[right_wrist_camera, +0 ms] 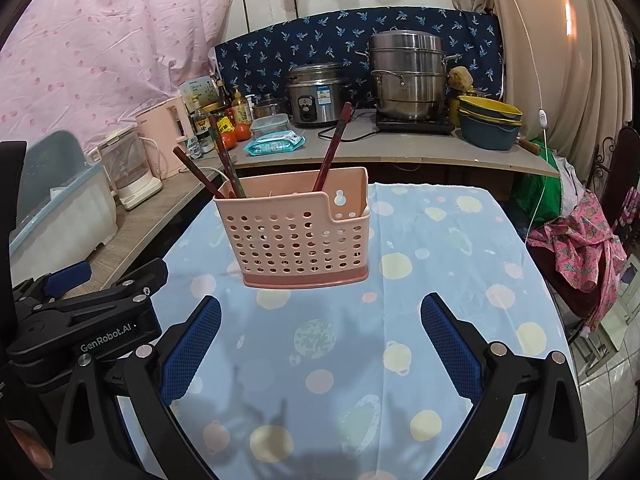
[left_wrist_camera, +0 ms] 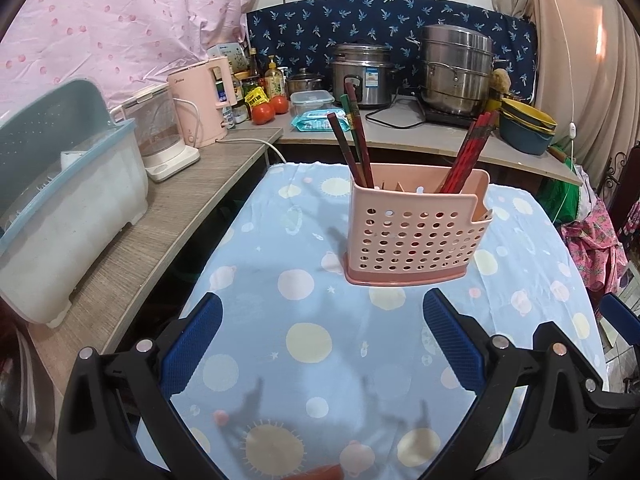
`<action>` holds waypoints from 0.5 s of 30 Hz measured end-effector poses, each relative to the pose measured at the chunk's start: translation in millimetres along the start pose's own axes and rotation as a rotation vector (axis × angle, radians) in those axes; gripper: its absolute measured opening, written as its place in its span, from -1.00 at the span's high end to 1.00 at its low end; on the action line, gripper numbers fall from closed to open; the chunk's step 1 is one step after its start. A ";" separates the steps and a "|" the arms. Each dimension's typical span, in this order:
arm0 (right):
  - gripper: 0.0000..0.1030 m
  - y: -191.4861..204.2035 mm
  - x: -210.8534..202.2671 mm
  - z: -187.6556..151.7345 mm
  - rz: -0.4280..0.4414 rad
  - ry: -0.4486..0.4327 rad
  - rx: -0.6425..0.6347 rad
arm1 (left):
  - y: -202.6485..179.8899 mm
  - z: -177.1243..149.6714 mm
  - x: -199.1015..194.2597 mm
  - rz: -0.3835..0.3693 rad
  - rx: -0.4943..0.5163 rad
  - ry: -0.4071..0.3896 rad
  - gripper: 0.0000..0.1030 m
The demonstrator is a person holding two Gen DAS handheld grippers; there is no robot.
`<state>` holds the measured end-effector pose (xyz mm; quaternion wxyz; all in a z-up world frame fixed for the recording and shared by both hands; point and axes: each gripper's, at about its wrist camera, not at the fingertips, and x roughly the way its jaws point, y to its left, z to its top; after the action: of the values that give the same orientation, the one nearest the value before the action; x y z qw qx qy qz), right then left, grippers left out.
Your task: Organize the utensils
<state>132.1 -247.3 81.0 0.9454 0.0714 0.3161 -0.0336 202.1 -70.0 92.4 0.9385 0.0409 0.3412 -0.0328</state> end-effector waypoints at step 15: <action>-0.87 3.0 0.8 -1.7 0.001 0.003 0.000 | -0.3 -2.9 2.1 0.033 0.004 0.017 -0.86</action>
<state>132.0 -244.1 79.6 0.9450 0.0715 0.3174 -0.0328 201.9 -70.1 88.8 0.9360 0.0487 0.3482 -0.0177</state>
